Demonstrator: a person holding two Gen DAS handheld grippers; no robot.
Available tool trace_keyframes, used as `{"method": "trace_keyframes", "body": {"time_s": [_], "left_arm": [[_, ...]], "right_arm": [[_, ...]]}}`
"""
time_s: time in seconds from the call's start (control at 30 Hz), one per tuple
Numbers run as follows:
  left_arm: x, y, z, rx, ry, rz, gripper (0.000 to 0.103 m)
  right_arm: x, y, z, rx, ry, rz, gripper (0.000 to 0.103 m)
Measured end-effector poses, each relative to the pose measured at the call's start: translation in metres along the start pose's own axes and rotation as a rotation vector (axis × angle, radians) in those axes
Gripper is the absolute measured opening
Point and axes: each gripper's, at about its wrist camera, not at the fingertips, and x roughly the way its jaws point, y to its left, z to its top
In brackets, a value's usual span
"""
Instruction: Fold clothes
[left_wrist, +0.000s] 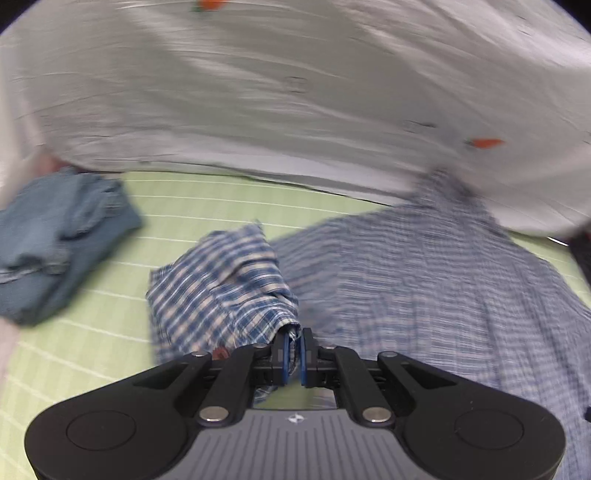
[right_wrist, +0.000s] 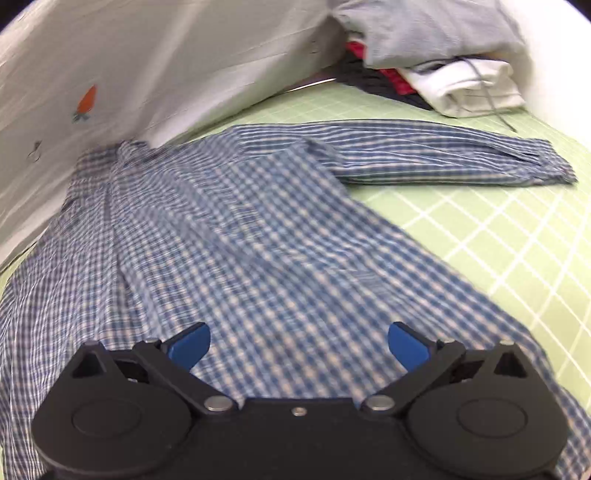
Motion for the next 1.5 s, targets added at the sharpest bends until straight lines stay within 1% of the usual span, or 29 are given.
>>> {"method": "trace_keyframes", "body": {"time_s": [0.07, 0.13, 0.17, 0.2, 0.23, 0.27, 0.3, 0.37, 0.4, 0.5, 0.53, 0.63, 0.67, 0.73, 0.8, 0.87, 0.9, 1.0, 1.03, 1.07, 1.1, 1.13, 1.17, 1.2, 1.33, 1.4, 1.43, 1.47, 1.5], "left_arm": [[0.003, -0.031, -0.005, 0.042, 0.018, -0.09, 0.008], [0.006, -0.061, -0.013, 0.084, 0.05, -0.16, 0.019], [0.007, -0.07, -0.017, 0.101, 0.068, -0.184, 0.034], [0.007, -0.078, -0.021, 0.117, 0.083, -0.207, 0.053], [0.005, -0.079, -0.024, 0.125, 0.081, -0.214, 0.062], [0.003, -0.08, -0.028, 0.133, 0.077, -0.219, 0.074], [0.0, -0.076, -0.029, 0.135, 0.068, -0.205, 0.079], [-0.004, -0.065, -0.03, 0.13, 0.059, -0.147, 0.081], [-0.004, -0.055, -0.029, 0.117, 0.056, -0.103, 0.082], [-0.003, -0.018, -0.028, 0.027, 0.06, 0.013, 0.082], [-0.002, -0.006, -0.027, -0.02, 0.064, 0.026, 0.082], [-0.001, 0.023, -0.026, -0.121, 0.063, 0.023, 0.081], [0.0, 0.031, -0.025, -0.15, 0.062, 0.022, 0.08], [0.005, 0.032, -0.022, -0.143, 0.06, 0.003, 0.073], [0.011, 0.029, -0.019, -0.138, 0.063, -0.031, 0.063], [0.02, 0.022, -0.016, -0.139, 0.076, -0.076, 0.06], [0.026, 0.019, -0.016, -0.14, 0.084, -0.096, 0.06], [0.042, 0.012, -0.013, -0.125, 0.12, -0.125, 0.06], [0.047, 0.009, -0.012, -0.117, 0.137, -0.132, 0.057], [0.052, 0.006, -0.011, -0.11, 0.154, -0.139, 0.038], [0.056, 0.002, -0.01, -0.102, 0.169, -0.15, 0.007], [0.059, -0.001, -0.009, -0.095, 0.184, -0.161, 0.005], [0.061, -0.005, -0.007, -0.086, 0.196, -0.174, 0.004], [0.061, -0.011, -0.004, -0.066, 0.184, -0.204, 0.004], [0.052, -0.045, 0.004, -0.018, 0.154, -0.37, 0.004], [0.049, -0.065, 0.003, 0.011, 0.149, -0.414, 0.006], [0.048, -0.075, 0.002, 0.026, 0.146, -0.436, 0.011], [0.047, -0.085, 0.002, 0.039, 0.144, -0.455, 0.019], [0.046, -0.088, 0.0, 0.041, 0.147, -0.454, 0.033]], "right_arm": [[-0.003, -0.012, 0.0, 0.031, -0.008, -0.014, 0.103], [-0.005, -0.019, -0.002, 0.042, -0.013, -0.027, 0.103], [-0.006, -0.022, -0.002, 0.047, -0.015, -0.032, 0.103], [-0.005, -0.023, -0.003, 0.049, -0.013, -0.034, 0.103], [-0.005, -0.023, -0.003, 0.052, -0.012, -0.034, 0.103], [-0.005, -0.022, -0.004, 0.053, -0.01, -0.03, 0.103], [-0.006, -0.019, -0.004, 0.047, -0.011, -0.023, 0.103], [-0.006, -0.009, -0.005, 0.014, -0.019, -0.011, 0.103], [-0.006, -0.001, -0.006, -0.015, -0.023, -0.006, 0.103], [-0.003, 0.025, -0.008, -0.095, -0.026, 0.019, 0.103], [-0.001, 0.034, -0.009, -0.111, -0.017, 0.037, 0.103], [0.006, 0.059, -0.013, -0.154, 0.01, 0.08, 0.103], [0.007, 0.066, -0.014, -0.17, 0.019, 0.091, 0.103], [0.009, 0.076, -0.018, -0.208, 0.027, 0.104, 0.103], [0.01, 0.082, -0.02, -0.237, 0.031, 0.095, 0.103], [0.01, 0.081, -0.021, -0.243, 0.038, 0.087, 0.103], [0.01, 0.079, -0.02, -0.238, 0.041, 0.08, 0.103], [0.012, 0.071, -0.017, -0.217, 0.039, 0.048, 0.103], [0.012, 0.067, -0.016, -0.206, 0.039, 0.037, 0.103], [0.013, 0.063, -0.015, -0.195, 0.039, 0.027, 0.103], [0.014, 0.06, -0.014, -0.183, 0.04, 0.018, 0.103], [0.015, 0.056, -0.013, -0.172, 0.041, 0.009, 0.103], [0.016, 0.053, -0.012, -0.162, 0.042, 0.003, 0.103], [0.017, 0.051, -0.012, -0.155, 0.042, -0.003, 0.103], [0.022, 0.047, -0.012, -0.141, 0.054, -0.013, 0.103], [0.025, 0.05, -0.012, -0.145, 0.061, -0.006, 0.103], [0.025, 0.052, -0.012, -0.152, 0.061, 0.0, 0.103], [0.025, 0.054, -0.012, -0.159, 0.06, 0.006, 0.103], [0.024, 0.056, -0.012, -0.169, 0.057, 0.012, 0.103]]}}
